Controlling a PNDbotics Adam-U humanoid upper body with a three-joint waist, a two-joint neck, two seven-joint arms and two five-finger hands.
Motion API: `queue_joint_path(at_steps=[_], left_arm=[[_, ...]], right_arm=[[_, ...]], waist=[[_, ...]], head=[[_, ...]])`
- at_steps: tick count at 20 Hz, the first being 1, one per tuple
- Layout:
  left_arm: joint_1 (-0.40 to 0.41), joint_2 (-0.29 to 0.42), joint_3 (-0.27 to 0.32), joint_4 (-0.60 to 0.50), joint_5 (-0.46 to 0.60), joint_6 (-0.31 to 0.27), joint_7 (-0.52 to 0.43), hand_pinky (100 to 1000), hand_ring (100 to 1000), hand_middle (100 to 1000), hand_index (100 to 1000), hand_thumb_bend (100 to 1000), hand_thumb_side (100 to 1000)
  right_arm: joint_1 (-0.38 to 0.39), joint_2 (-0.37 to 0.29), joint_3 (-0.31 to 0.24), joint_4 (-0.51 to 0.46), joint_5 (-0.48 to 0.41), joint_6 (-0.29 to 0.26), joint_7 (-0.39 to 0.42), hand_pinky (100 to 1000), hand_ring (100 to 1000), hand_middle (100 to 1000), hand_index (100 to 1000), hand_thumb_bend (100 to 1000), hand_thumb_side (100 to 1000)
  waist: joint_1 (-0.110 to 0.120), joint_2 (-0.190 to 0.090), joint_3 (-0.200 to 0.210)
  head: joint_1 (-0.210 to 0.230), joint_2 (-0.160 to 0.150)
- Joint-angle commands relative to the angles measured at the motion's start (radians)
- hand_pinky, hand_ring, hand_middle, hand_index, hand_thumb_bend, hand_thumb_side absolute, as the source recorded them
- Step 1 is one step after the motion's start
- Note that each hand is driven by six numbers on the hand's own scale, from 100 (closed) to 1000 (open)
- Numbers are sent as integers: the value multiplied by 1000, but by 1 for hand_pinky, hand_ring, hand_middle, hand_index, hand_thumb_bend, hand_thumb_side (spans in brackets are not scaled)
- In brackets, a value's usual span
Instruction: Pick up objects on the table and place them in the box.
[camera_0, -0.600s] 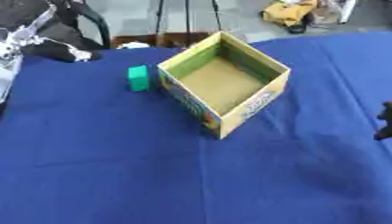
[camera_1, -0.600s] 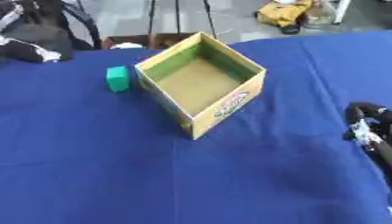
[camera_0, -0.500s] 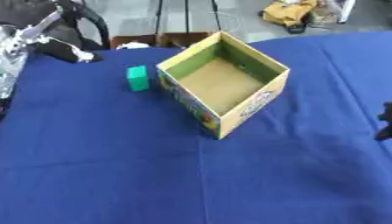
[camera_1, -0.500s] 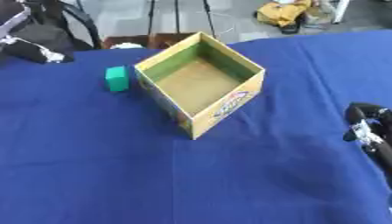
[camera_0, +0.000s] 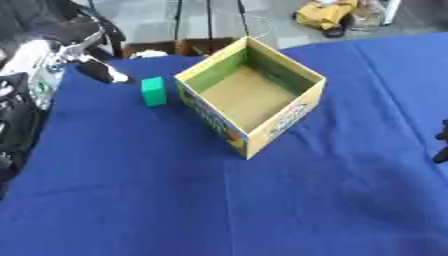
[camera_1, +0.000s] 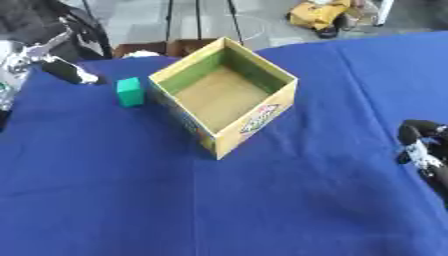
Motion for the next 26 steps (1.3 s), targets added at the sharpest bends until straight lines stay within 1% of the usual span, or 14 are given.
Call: queue_joint_path(at_steps=[1, 4, 12, 19, 26], left_arm=[[-27, 10, 6, 20, -13, -19, -3, 700, 672, 667, 782, 682, 393], [-27, 3, 9, 38, -10, -29, -15, 703, 675, 672, 786, 676, 402], [-13, -5, 15, 59, -3, -27, -18, 709, 685, 696, 796, 647, 405], [-1, -8, 17, 62, 2, -21, 13, 709, 693, 703, 799, 624, 395], [2, -8, 17, 67, -1, -18, 40, 724, 731, 745, 802, 600, 388]], right_arm=[[-16, -24, 0, -12, -2, -2, 5, 487, 437, 572, 752, 353, 611], [-19, -25, 2, -12, -1, -2, 8, 487, 437, 572, 752, 354, 610], [-23, -26, 3, -14, 2, -3, 11, 487, 436, 572, 752, 355, 608], [-26, -25, 3, -16, 5, -3, 14, 487, 436, 571, 753, 355, 606], [-28, -24, 2, -17, 7, -4, 15, 487, 436, 571, 753, 355, 605]], waist=[[0, -11, -6], [5, -5, -16], [13, 16, -36], [15, 35, -44], [15, 45, -49]], head=[[9, -7], [11, -9], [9, -19], [3, -28], [1, -34]])
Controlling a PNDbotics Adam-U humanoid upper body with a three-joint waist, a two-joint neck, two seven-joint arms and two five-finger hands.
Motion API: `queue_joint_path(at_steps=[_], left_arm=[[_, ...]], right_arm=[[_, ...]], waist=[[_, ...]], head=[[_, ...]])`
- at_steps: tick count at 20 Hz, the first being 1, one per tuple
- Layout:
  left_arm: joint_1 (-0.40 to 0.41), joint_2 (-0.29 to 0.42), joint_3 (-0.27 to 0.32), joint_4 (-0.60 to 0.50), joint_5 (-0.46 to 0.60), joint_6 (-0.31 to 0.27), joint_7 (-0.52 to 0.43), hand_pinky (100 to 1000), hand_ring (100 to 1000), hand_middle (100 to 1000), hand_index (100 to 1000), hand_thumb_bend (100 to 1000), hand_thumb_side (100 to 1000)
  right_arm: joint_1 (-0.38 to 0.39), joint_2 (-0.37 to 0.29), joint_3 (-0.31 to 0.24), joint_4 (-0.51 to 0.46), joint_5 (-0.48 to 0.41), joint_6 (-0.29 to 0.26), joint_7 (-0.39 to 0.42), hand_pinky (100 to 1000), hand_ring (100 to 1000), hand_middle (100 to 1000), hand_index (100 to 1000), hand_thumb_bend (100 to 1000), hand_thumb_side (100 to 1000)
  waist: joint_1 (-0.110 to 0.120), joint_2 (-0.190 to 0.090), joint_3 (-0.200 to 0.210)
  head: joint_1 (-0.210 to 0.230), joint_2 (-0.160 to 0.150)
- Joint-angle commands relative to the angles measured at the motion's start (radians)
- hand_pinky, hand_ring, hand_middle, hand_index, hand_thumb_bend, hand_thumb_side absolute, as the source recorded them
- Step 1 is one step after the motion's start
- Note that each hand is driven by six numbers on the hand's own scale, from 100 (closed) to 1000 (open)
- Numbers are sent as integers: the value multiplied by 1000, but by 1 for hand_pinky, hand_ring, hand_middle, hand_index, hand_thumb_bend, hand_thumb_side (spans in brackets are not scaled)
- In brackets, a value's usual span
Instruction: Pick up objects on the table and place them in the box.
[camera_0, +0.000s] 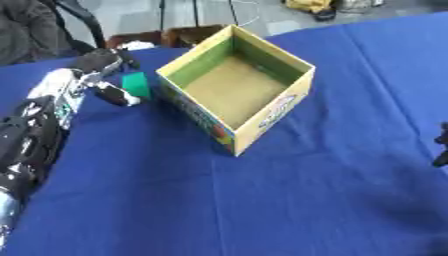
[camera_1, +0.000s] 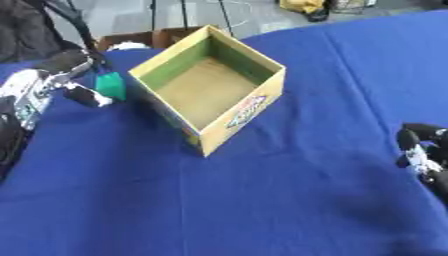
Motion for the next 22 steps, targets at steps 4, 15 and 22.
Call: queue_joint_path(at_steps=[4, 15, 22], left_arm=[[-12, 24, 10, -2, 5, 1, 11, 722, 728, 741, 800, 578, 384], [-5, 12, 6, 9, 9, 4, 1, 704, 698, 699, 783, 512, 362], [-5, 14, 7, 4, -2, 10, 18, 740, 751, 768, 797, 578, 401]], right_arm=[[-12, -24, -4, -17, 3, -3, 4, 487, 436, 571, 753, 354, 604], [-14, -22, -5, -18, 5, -3, 6, 487, 435, 570, 752, 352, 604], [-13, -22, -6, -18, 4, -3, 6, 487, 436, 570, 752, 351, 605]], waist=[[-4, -8, -1], [-6, 2, -1], [-8, 0, 0]], head=[[-4, -15], [-6, -24], [-6, -24]])
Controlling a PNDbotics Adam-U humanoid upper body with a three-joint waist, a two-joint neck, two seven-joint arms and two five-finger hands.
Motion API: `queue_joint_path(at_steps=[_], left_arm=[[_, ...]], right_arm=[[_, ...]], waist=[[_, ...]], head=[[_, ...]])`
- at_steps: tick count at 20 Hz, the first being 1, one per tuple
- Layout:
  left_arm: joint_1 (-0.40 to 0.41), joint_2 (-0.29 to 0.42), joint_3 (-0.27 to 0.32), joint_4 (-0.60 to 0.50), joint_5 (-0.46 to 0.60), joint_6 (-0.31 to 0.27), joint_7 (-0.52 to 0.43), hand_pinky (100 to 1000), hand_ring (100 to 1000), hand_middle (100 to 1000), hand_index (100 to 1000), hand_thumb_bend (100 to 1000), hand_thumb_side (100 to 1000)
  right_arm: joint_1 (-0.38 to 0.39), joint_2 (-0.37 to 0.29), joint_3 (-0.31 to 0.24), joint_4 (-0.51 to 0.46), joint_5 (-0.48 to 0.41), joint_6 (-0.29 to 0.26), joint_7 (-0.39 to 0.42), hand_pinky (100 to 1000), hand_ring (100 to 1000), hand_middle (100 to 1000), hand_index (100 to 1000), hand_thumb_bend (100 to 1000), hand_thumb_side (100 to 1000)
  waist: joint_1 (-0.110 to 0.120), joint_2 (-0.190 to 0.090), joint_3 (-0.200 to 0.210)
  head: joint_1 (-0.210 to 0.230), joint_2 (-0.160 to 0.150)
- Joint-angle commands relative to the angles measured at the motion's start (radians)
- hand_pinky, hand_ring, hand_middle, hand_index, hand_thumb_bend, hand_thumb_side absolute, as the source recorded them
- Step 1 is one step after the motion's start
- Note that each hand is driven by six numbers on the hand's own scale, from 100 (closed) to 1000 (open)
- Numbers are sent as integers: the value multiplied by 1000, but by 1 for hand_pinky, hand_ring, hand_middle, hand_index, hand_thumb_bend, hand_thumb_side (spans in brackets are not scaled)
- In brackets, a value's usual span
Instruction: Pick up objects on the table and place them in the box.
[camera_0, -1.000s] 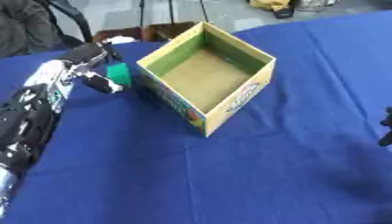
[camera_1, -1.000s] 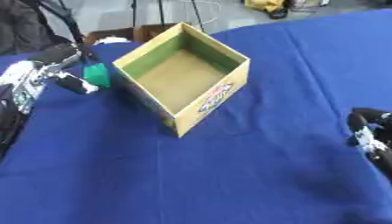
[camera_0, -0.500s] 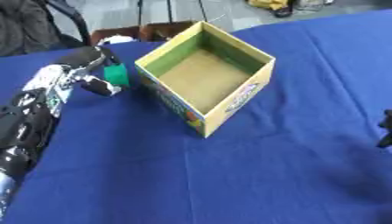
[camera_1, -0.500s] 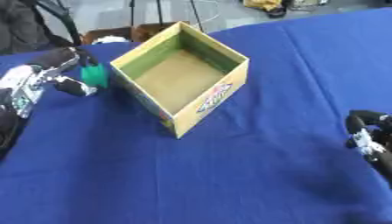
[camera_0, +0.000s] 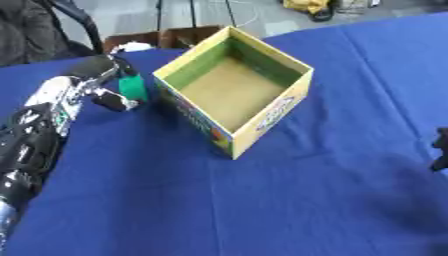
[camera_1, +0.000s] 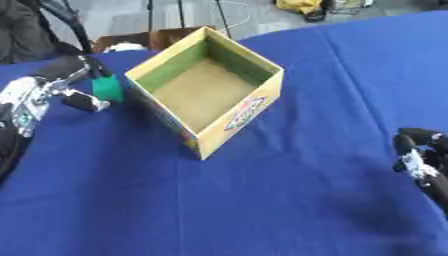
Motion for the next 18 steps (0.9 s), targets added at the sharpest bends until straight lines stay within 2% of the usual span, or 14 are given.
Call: queue_joint_path(at_steps=[1, 5, 9, 14, 18], left_arm=[[-7, 15, 6, -4, -6, 4, 8, 740, 751, 769, 798, 578, 402], [-6, 16, 5, 0, -10, 6, 3, 739, 751, 766, 797, 566, 397], [-4, 15, 8, 0, -14, 16, 16, 754, 778, 799, 805, 568, 405], [-6, 16, 11, -8, -4, 30, 65, 744, 751, 768, 875, 547, 408], [-4, 17, 10, -4, -6, 35, 69, 741, 746, 762, 880, 541, 413]], right_arm=[[-12, -22, -5, -18, 3, -2, 4, 487, 436, 570, 751, 351, 605], [-12, -21, -5, -18, 4, -2, 5, 487, 436, 569, 751, 350, 606], [-11, -21, -6, -18, 4, -2, 4, 486, 435, 569, 750, 350, 606], [-12, -21, -7, -18, 4, -2, 5, 487, 436, 569, 750, 348, 606], [-11, -21, -7, -18, 5, -2, 6, 486, 436, 569, 749, 348, 607]], waist=[[-7, -15, 1], [-7, -16, 2], [-8, -14, 0], [-7, -14, 1], [-6, -14, 2]], head=[[0, -9], [-1, -10], [-2, -10], [-2, -6], [-4, -6]])
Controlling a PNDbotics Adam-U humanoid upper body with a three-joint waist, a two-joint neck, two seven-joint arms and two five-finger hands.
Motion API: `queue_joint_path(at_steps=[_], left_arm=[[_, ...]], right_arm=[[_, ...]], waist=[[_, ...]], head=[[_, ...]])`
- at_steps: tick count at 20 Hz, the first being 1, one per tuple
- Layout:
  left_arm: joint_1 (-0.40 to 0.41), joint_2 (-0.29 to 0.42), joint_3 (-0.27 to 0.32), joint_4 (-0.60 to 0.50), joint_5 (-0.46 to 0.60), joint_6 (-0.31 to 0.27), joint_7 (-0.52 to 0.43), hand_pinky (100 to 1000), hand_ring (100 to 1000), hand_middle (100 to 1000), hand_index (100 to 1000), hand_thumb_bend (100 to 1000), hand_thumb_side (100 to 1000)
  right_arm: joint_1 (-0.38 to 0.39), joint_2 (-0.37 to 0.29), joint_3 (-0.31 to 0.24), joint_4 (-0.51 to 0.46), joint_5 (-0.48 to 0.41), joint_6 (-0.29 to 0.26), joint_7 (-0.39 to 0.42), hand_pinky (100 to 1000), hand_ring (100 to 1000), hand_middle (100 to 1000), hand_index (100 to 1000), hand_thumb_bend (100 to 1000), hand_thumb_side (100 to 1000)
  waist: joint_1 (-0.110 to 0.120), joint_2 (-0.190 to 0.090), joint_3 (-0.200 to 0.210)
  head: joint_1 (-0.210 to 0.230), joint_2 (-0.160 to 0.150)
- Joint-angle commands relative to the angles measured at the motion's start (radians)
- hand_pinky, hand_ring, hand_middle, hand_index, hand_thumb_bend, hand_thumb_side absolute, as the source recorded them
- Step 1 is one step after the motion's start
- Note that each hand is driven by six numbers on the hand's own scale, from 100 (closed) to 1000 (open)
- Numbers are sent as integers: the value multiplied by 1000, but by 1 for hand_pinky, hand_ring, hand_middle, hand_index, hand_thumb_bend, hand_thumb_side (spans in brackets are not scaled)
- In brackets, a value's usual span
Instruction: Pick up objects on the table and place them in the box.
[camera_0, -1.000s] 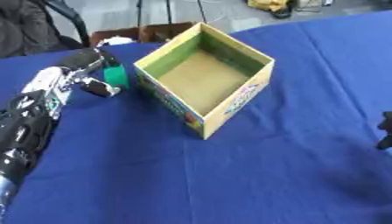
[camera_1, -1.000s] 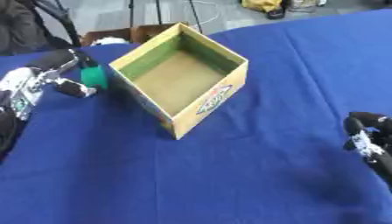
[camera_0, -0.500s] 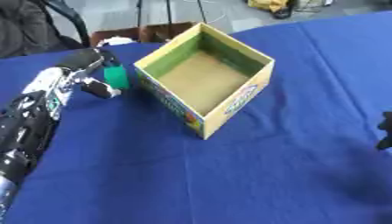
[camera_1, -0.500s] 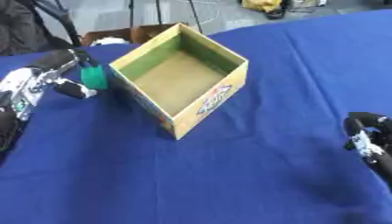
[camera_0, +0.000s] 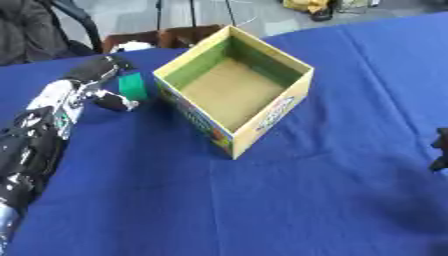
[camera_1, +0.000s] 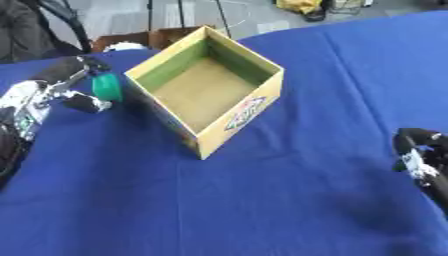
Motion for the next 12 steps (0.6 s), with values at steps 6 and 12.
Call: queue_joint_path(at_steps=[6, 12], left_arm=[[-11, 18, 1, 8, 7, -11, -29, 690, 672, 681, 826, 526, 395], [-11, 12, 0, 11, 12, -9, -47, 594, 518, 498, 702, 577, 450]], right_arm=[[-11, -21, -7, -18, 4, -3, 5, 486, 436, 569, 749, 345, 606], [-11, -21, -7, -18, 5, -3, 5, 486, 436, 569, 749, 345, 606]], waist=[[-4, -13, 0], [-5, -10, 1]], head=[[-4, -7], [-6, -6]])
